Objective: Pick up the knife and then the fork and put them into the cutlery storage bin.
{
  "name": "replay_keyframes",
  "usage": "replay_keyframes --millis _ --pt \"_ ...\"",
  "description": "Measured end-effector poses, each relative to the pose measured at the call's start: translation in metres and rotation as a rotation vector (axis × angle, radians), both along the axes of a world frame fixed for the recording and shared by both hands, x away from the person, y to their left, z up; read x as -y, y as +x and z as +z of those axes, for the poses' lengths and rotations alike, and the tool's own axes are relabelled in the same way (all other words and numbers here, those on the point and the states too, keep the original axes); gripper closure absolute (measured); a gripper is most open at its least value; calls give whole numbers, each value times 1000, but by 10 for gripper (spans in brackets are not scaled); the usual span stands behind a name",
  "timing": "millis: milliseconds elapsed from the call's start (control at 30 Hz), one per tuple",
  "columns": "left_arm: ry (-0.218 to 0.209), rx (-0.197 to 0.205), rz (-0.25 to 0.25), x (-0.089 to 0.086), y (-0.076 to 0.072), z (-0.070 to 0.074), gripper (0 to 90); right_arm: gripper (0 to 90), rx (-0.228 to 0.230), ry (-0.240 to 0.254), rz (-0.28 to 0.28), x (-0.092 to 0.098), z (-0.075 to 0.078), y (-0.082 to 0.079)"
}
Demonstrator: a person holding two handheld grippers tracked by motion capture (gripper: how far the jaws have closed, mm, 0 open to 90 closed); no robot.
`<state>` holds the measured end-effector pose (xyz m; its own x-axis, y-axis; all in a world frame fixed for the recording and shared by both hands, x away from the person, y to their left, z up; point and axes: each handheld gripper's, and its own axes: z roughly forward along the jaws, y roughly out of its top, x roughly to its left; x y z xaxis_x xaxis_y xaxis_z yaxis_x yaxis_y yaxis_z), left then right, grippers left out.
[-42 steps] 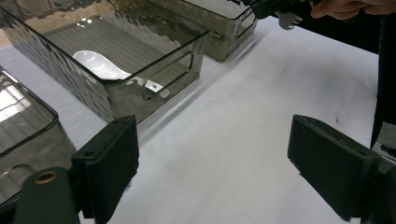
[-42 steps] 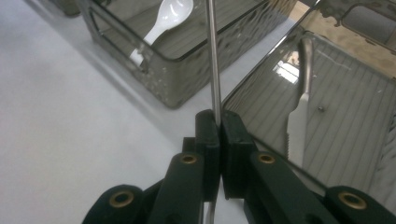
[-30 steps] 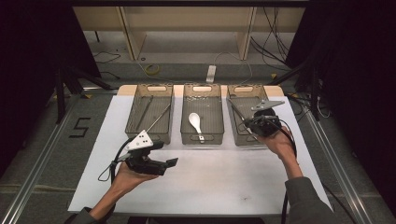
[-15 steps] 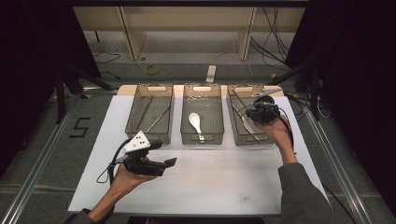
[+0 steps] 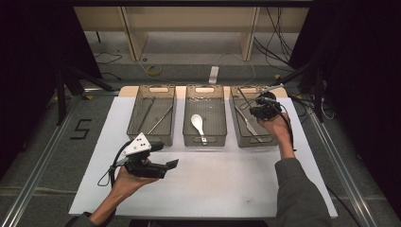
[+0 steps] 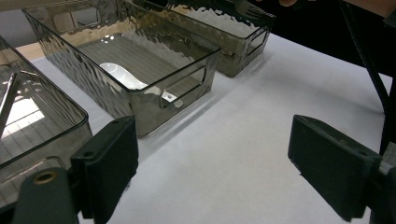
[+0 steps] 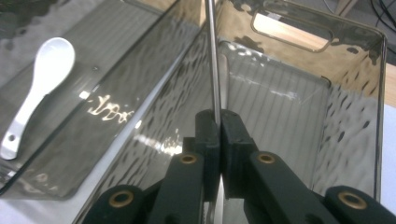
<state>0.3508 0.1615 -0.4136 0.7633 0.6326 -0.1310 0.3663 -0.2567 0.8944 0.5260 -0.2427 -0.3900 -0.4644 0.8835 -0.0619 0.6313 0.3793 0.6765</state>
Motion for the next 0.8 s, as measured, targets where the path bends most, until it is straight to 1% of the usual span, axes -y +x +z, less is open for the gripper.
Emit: replay_keyframes --millis 67,200,300,500,800 --pt "1 0 -2 1 -1 0 157 877 -13 2 -10 -1 -2 2" --pt "-3 3 -2 0 -1 1 157 877 -24 -4 -22 -1 -6 5" --pt "-9 5 0 0 -1 1 157 877 -22 0 -29 0 -7 6" --pt "-13 6 -2 0 -1 1 157 877 -32 -8 -45 2 -10 9" --pt "-13 1 -1 0 0 1 157 876 -44 -6 -49 -3 -16 13"
